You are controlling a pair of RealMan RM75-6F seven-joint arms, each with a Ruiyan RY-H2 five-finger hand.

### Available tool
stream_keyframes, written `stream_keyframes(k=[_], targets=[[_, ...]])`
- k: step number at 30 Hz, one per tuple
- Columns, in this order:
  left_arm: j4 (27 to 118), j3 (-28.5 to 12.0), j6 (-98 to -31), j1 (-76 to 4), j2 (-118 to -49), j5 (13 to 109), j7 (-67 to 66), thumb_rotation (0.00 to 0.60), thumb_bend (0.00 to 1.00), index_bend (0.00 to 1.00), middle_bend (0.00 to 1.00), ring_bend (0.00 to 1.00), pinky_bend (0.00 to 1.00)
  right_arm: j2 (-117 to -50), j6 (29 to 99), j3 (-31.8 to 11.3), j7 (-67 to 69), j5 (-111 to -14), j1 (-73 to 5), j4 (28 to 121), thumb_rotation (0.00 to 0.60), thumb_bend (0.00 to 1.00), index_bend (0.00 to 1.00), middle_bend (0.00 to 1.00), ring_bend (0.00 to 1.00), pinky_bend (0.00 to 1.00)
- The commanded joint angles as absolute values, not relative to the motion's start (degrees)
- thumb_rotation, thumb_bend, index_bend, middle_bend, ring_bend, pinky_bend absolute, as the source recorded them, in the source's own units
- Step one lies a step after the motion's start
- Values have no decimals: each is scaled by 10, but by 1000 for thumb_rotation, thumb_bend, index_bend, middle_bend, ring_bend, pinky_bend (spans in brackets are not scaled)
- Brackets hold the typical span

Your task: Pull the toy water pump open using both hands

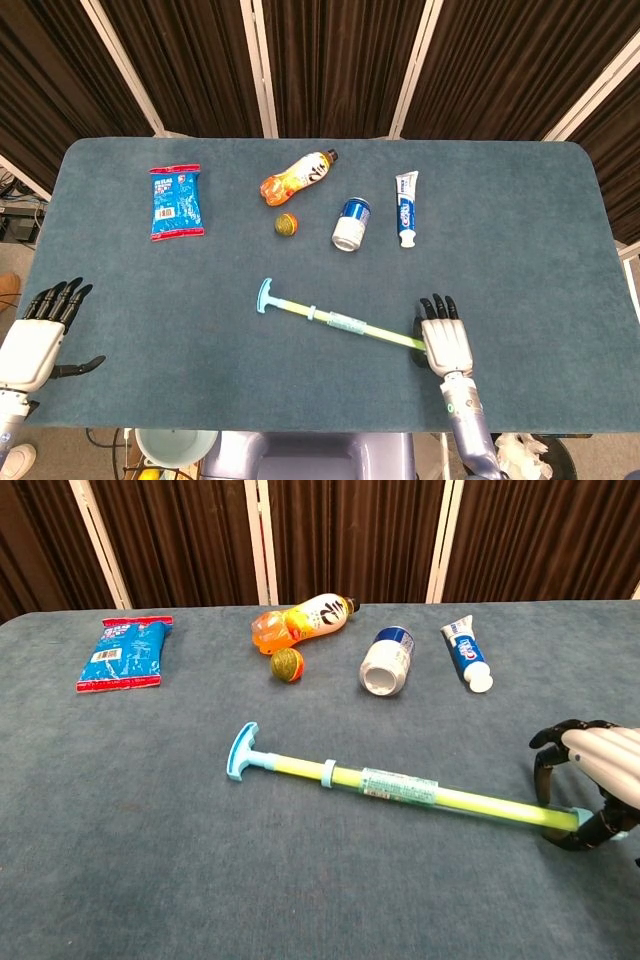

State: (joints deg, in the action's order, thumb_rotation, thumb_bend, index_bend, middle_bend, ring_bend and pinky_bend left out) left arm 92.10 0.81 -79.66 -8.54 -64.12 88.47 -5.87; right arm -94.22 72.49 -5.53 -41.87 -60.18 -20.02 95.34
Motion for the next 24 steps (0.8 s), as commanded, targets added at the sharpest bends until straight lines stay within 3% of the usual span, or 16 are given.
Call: stream_keyframes(k=[1, 8, 19, 24], targets=[[921, 9, -795, -87, -642, 886, -59, 600, 0, 0, 0, 0, 97, -907, 706, -41, -411, -595, -197, 995, 600, 580, 770, 160, 0, 0], [933, 11, -785, -89, -641, 883, -51, 600, 2, 6, 0, 0, 97, -879, 691, -39, -410, -585, -204, 1030, 600, 580, 775, 163, 0, 0], [966, 10, -755, -111, -640, 887, -100, 600, 121, 262, 55, 0, 110, -914, 723, -27, -422, -591, -203, 1049, 600, 580, 775, 164, 0, 0], [983, 0, -732, -132, -647, 881, -139, 600, 133, 303, 85, 0, 110, -936, 742, -19, -438, -596, -200, 1049, 600, 587, 775, 166, 0, 0]])
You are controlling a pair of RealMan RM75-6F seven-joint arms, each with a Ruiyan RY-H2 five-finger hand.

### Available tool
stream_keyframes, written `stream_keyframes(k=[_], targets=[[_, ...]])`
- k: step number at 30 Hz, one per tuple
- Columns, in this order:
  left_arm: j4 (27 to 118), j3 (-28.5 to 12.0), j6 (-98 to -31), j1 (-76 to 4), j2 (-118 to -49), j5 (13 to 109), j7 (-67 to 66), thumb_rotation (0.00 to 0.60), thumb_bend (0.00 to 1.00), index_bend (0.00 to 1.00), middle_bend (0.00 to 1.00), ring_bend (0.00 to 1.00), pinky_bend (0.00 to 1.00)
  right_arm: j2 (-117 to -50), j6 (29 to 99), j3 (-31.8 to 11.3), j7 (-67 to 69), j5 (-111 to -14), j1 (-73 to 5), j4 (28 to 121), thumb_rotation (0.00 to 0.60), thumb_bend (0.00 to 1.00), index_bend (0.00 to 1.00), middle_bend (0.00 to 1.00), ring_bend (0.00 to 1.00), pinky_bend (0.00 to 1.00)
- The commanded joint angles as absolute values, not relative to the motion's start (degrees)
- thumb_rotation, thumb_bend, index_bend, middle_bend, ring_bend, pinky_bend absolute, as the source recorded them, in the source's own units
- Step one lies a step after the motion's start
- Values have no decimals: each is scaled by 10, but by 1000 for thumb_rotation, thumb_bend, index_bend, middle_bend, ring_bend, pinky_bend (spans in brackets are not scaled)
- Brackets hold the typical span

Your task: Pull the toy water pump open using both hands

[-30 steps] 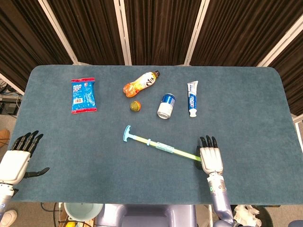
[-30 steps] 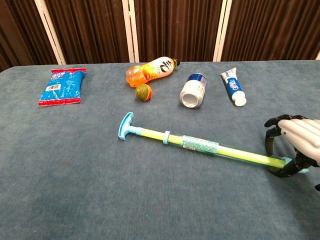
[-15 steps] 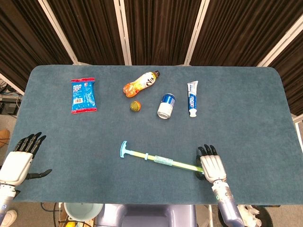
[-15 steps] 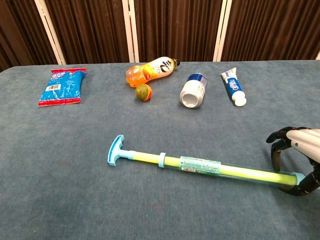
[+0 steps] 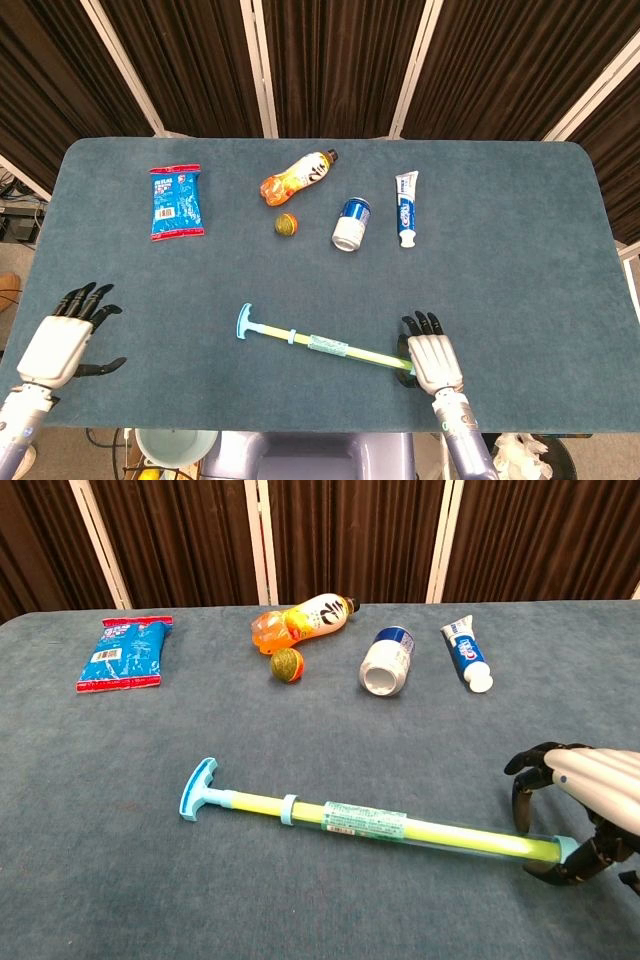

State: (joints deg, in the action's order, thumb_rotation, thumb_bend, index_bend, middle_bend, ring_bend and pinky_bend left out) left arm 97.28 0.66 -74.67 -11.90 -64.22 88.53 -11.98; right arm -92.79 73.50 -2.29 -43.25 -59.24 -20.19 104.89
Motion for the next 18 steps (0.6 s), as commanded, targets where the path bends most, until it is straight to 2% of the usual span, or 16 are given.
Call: stream_keyframes(k=[1, 10, 18], targets=[[985, -3, -727, -137, -648, 879, -148, 600, 133, 300, 85, 0, 110, -940, 745, -17, -440, -597, -200, 1048, 600, 589, 775, 166, 0, 0], [979, -22, -678, -192, -670, 891, -219, 600, 133, 300, 86, 0, 110, -985, 770, -17, -458, -594, -195, 1021, 600, 592, 775, 165, 0, 0], [987, -25, -631, -233, -691, 891, -229, 600, 128, 307, 89, 0, 110, -1012, 781, -31, -461, -587, -196, 1008, 600, 599, 776, 167, 0, 0]])
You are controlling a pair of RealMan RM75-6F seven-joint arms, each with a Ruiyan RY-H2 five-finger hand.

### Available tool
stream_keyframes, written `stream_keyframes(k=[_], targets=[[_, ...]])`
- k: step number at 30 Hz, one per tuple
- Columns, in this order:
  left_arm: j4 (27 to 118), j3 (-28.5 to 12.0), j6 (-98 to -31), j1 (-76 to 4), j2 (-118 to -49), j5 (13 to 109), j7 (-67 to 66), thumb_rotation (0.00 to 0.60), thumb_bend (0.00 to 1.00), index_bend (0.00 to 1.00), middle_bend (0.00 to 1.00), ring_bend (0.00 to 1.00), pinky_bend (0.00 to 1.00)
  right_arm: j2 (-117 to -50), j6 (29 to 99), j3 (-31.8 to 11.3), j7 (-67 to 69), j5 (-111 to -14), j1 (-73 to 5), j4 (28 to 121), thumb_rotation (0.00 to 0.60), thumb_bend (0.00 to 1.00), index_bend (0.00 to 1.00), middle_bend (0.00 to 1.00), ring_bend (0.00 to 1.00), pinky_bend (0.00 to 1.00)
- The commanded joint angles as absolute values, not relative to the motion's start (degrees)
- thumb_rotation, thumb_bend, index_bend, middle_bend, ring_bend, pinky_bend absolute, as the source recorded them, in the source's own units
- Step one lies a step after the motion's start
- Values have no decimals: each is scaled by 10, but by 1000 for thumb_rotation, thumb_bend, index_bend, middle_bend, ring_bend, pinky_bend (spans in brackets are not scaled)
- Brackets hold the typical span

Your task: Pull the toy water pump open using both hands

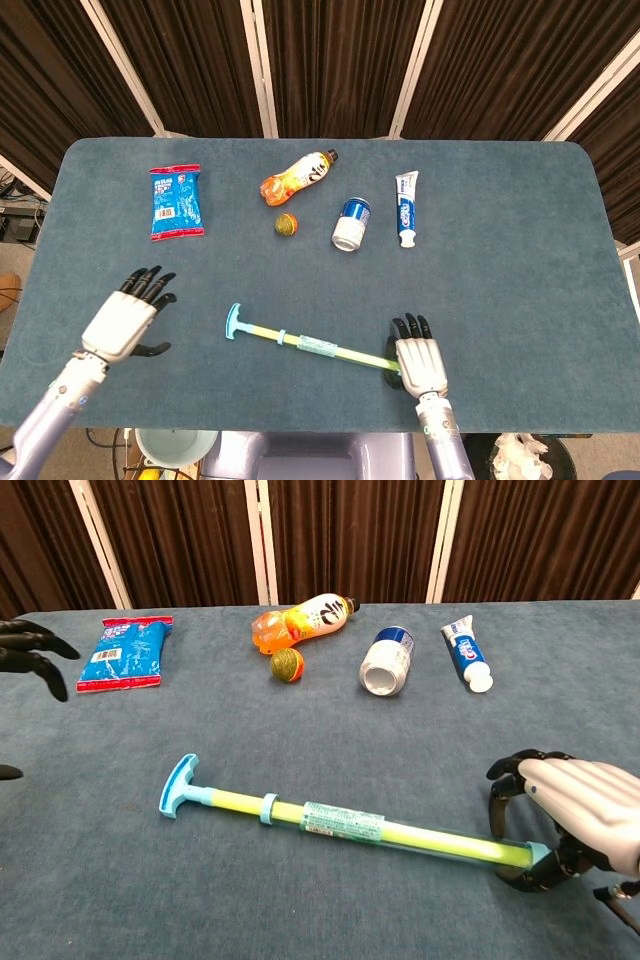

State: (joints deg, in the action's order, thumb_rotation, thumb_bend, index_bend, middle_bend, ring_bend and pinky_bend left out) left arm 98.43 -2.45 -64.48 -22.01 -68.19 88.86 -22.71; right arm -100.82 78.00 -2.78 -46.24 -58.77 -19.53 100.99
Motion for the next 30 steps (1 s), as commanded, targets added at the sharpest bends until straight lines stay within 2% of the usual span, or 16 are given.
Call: stream_keyframes(k=[1, 11, 23, 30], targets=[[987, -26, -627, -237, -694, 892, -230, 600, 128, 308, 89, 0, 110, -1015, 781, -32, -460, -587, -197, 1006, 600, 599, 776, 167, 0, 0], [992, -22, -590, -270, -749, 881, -279, 600, 128, 315, 89, 0, 110, -1019, 762, -52, -467, -597, -220, 984, 600, 601, 781, 181, 0, 0], [986, -43, -564, -304, -799, 818, -349, 600, 132, 336, 91, 0, 110, -1005, 754, -77, -488, -585, -245, 1000, 600, 600, 783, 182, 0, 0], [973, -58, -563, -328, -824, 795, -395, 600, 203, 367, 102, 0, 110, -1001, 759, -75, -492, -579, -249, 1012, 600, 607, 786, 184, 1, 0]])
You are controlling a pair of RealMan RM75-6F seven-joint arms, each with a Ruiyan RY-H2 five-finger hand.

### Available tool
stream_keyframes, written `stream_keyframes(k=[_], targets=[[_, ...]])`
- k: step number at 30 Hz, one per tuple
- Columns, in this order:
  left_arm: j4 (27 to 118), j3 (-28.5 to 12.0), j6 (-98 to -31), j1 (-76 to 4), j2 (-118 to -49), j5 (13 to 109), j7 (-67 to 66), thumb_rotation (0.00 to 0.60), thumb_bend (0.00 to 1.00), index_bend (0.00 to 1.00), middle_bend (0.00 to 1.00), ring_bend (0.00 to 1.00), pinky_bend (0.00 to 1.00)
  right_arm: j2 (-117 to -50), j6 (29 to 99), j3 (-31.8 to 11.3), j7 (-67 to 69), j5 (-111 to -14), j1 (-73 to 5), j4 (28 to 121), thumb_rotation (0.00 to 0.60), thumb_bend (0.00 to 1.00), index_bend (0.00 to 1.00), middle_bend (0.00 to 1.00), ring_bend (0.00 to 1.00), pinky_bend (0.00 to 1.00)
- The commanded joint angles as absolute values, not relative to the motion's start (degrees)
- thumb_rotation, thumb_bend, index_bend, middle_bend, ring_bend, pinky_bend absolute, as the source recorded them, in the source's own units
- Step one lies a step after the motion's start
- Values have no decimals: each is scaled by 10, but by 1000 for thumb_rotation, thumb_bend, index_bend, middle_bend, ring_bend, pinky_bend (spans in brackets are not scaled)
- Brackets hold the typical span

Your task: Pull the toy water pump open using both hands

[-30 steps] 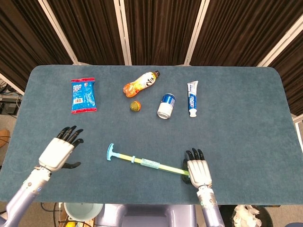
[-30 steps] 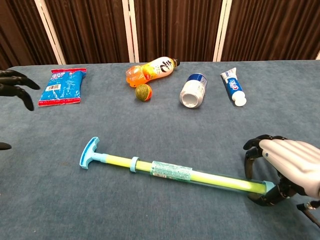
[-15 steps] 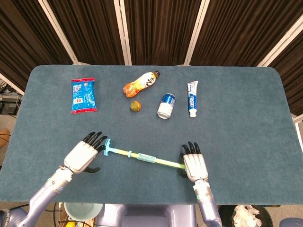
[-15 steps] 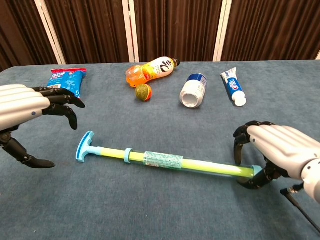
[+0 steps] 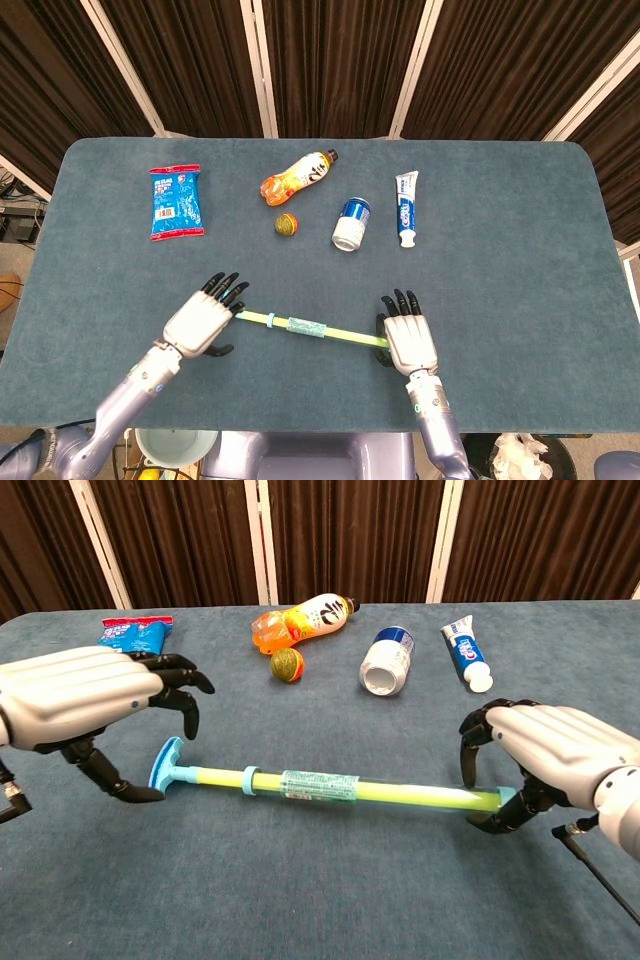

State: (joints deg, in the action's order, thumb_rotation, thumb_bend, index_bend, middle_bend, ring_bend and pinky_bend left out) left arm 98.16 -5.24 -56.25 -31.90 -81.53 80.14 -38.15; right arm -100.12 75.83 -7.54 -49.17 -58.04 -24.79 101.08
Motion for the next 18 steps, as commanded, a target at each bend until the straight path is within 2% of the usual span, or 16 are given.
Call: stream_keyframes(k=[1, 18], targets=[[971, -58, -565, -330, -827, 793, -399, 600, 213, 370, 103, 0, 110, -1000, 760, -74, -493, -579, -249, 1013, 600, 608, 786, 184, 1, 0], [894, -59, -569, -356, -876, 746, -424, 600, 241, 408, 115, 0, 110, -1001, 770, -68, -494, -573, -256, 1022, 600, 608, 786, 184, 1, 0]])
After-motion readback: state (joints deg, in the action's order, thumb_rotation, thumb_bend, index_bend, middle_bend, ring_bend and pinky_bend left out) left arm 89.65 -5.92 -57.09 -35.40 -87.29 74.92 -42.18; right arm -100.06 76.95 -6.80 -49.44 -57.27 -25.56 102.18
